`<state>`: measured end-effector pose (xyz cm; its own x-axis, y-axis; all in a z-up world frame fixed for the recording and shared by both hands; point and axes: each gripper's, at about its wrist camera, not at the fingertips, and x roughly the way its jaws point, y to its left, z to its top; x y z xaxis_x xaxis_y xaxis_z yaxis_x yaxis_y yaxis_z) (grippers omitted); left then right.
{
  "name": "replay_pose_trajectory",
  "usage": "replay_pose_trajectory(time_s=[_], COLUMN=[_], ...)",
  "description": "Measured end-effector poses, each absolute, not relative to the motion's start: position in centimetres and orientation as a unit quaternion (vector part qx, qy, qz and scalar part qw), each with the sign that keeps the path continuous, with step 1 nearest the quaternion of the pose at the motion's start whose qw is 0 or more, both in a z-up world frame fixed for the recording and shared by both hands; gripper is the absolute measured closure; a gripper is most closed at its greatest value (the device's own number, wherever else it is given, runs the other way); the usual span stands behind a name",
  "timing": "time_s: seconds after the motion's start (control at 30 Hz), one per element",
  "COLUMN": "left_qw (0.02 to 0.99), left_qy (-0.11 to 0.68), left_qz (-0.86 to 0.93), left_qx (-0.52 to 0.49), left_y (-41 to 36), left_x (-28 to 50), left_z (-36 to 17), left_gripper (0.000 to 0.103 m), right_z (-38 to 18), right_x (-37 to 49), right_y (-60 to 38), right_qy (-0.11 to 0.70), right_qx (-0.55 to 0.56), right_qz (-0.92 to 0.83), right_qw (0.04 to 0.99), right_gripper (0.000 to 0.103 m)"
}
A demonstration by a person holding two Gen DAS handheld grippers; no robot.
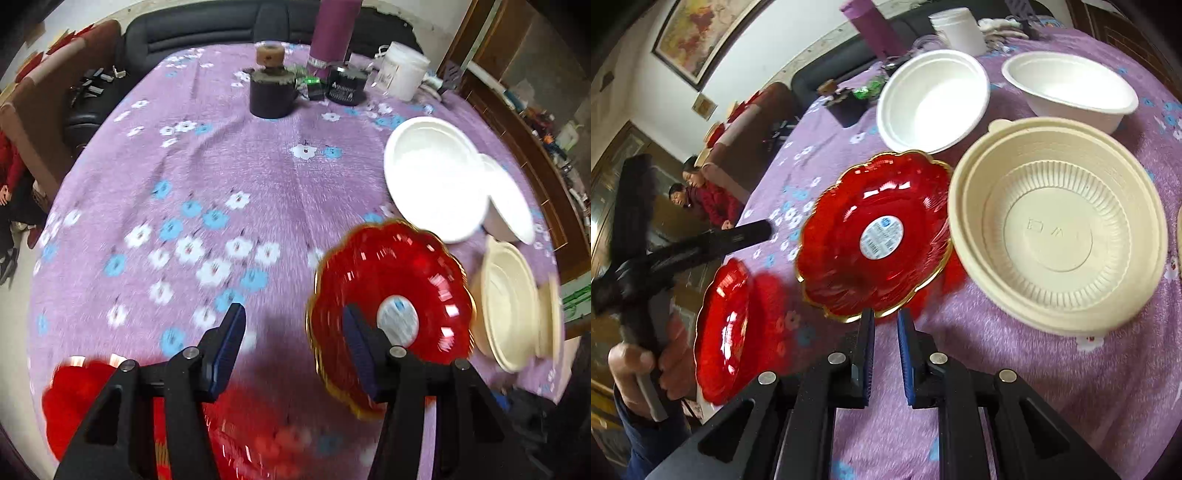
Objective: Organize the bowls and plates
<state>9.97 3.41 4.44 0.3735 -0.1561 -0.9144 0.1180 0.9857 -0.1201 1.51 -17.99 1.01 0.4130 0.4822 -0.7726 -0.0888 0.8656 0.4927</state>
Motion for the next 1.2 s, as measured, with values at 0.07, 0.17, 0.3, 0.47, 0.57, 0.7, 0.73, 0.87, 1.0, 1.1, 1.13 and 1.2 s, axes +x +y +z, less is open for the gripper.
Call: replay_pose_trajectory(time_s=[0.07,0.17,0.3,0.47,0.57,0.7,0.73,0.87,1.0,1.1,1.13,1.2], left_qw=[0.828,0.815,0.817,0.822,0.819,0.821,0.822,0.828,0.843,0.854,0.858,0.866], left_qy=[0.557,0.574,0.569,0.561,0.565,0.562,0.562,0.553,0.527,0.508,0.501,0.487], left_qz=[-0.062,-0.075,-0.092,-0.094,-0.096,-0.095,-0.096,-0.097,-0.103,-0.111,-0.112,-0.114], left_qx=[-0.012,-0.030,-0.022,-0.005,-0.013,-0.003,-0.002,0.007,0.002,-0.008,-0.013,-0.020], left_y=[3.1,2.7,1.3,1.0,1.3,0.8,0.8,0.5,1.0,1.8,2.3,3.3], left_x=[11.5,13.2,13.6,12.5,12.0,11.9,11.8,10.6,8.6,6.7,6.0,4.5], left_z=[3.7,2.6,2.3,2.6,2.4,2.4,2.4,2.9,4.7,6.3,6.8,7.9], left_gripper=[0.050,0.069,0.088,0.088,0.089,0.089,0.089,0.089,0.089,0.089,0.089,0.089], right_z=[0.6,0.5,0.4,0.5,0.4,0.1,-0.1,-0.3,0.6,1.8,2.3,3.3], right_x=[1.9,2.6,3.6,3.7,3.8,3.9,4.0,4.0,2.8,1.8,1.4,0.6], right_y=[-18.3,-18.9,-19.2,-19.3,-19.4,-19.1,-18.9,-18.3,-18.5,-18.6,-18.5,-18.3], right_qy=[0.517,0.514,0.510,0.507,0.506,0.507,0.508,0.505,0.489,0.477,0.473,0.465], right_qx=[0.202,0.208,0.216,0.209,0.217,0.217,0.217,0.217,0.208,0.200,0.199,0.195], right_qz=[0.171,0.159,0.153,0.145,0.142,0.126,0.127,0.128,0.134,0.144,0.148,0.160], right_qw=[0.814,0.817,0.819,0.823,0.823,0.825,0.824,0.825,0.836,0.844,0.846,0.848], right_gripper=[0.089,0.089,0.085,0.085,0.084,0.083,0.083,0.084,0.085,0.085,0.085,0.085])
